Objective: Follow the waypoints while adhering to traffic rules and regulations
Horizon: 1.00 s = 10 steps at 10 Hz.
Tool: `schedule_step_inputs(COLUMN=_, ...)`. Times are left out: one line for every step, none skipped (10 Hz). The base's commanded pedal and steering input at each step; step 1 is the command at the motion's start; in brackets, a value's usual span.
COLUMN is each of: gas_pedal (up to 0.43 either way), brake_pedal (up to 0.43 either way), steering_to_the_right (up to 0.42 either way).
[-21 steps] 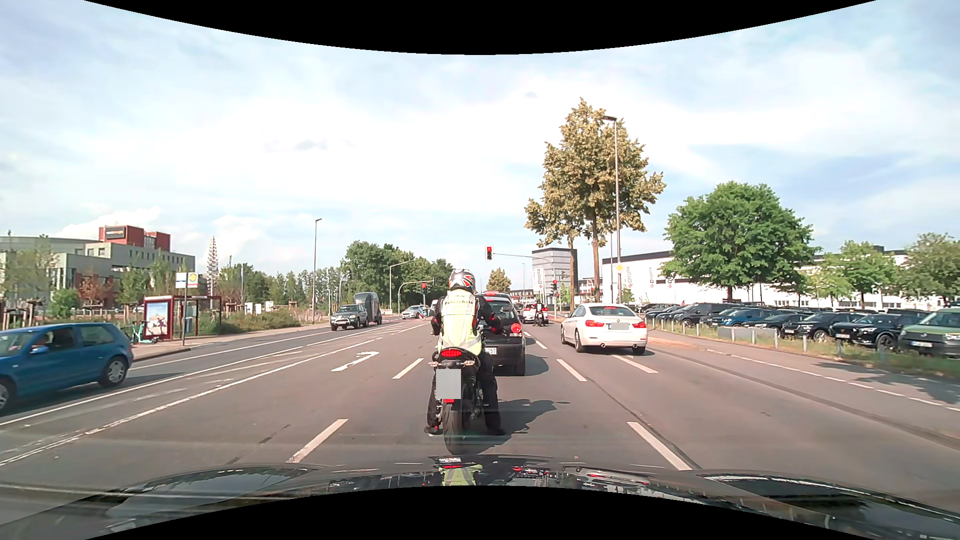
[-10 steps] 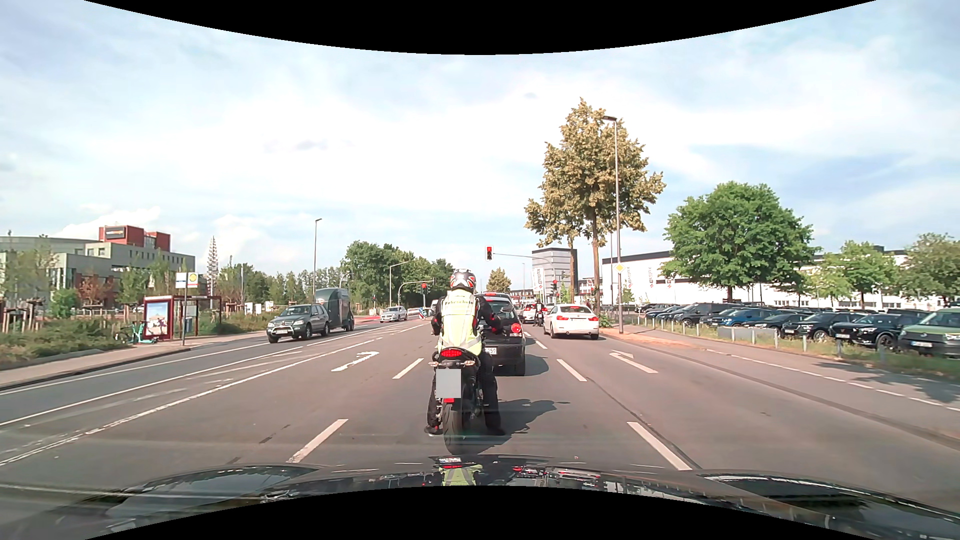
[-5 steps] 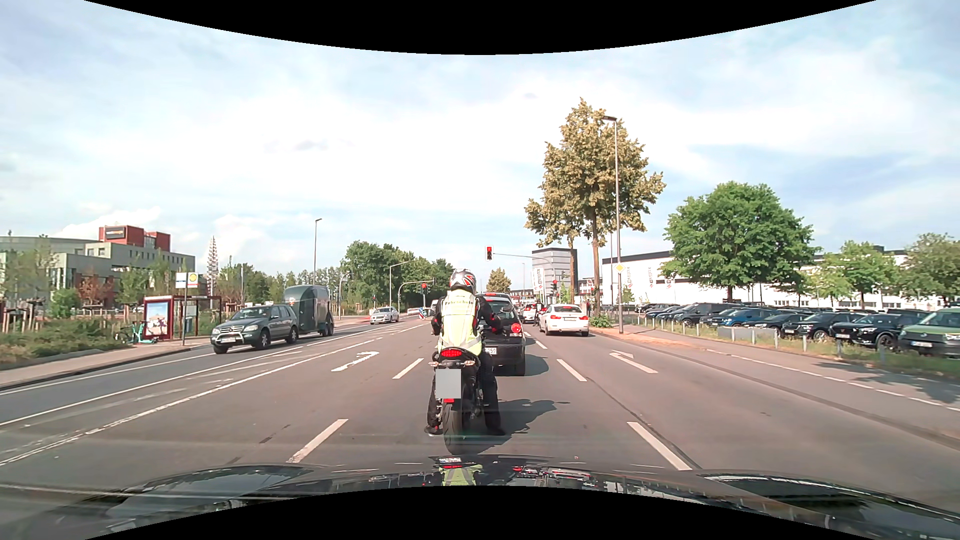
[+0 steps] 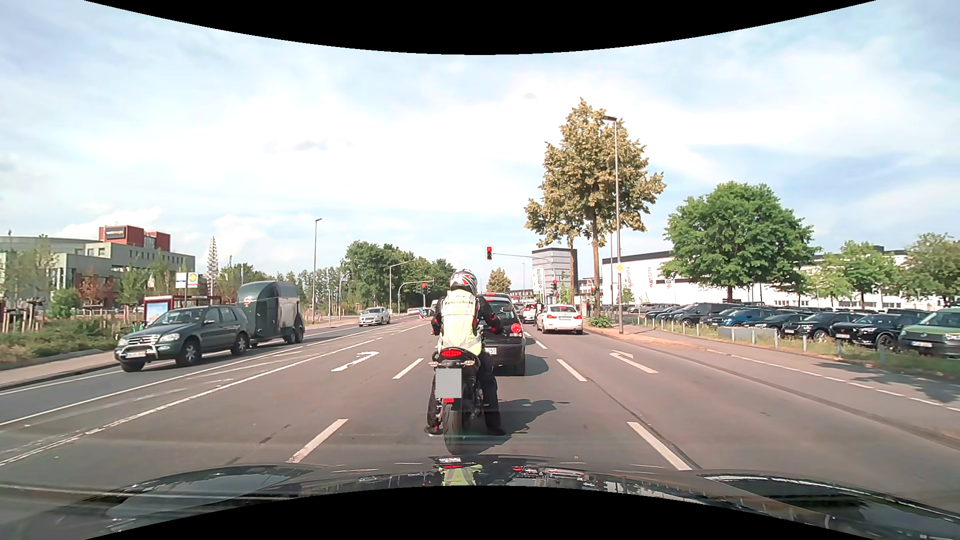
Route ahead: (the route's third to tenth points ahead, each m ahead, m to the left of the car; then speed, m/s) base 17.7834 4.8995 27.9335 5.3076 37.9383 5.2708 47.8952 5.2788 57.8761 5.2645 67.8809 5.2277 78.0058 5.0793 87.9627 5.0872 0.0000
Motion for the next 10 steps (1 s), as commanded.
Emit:
schedule_step_inputs(gas_pedal=0.000, brake_pedal=0.000, steering_to_the_right=-0.006)
schedule_step_inputs(gas_pedal=0.000, brake_pedal=0.000, steering_to_the_right=-0.006)
schedule_step_inputs(gas_pedal=0.000, brake_pedal=0.000, steering_to_the_right=-0.006)
schedule_step_inputs(gas_pedal=0.000, brake_pedal=0.000, steering_to_the_right=-0.006)
schedule_step_inputs(gas_pedal=0.000, brake_pedal=0.000, steering_to_the_right=-0.006)
schedule_step_inputs(gas_pedal=0.000, brake_pedal=0.000, steering_to_the_right=-0.006)
schedule_step_inputs(gas_pedal=0.000, brake_pedal=0.000, steering_to_the_right=-0.006)
schedule_step_inputs(gas_pedal=0.000, brake_pedal=0.000, steering_to_the_right=-0.006)
schedule_step_inputs(gas_pedal=0.000, brake_pedal=0.000, steering_to_the_right=-0.006)
schedule_step_inputs(gas_pedal=0.000, brake_pedal=0.000, steering_to_the_right=-0.006)
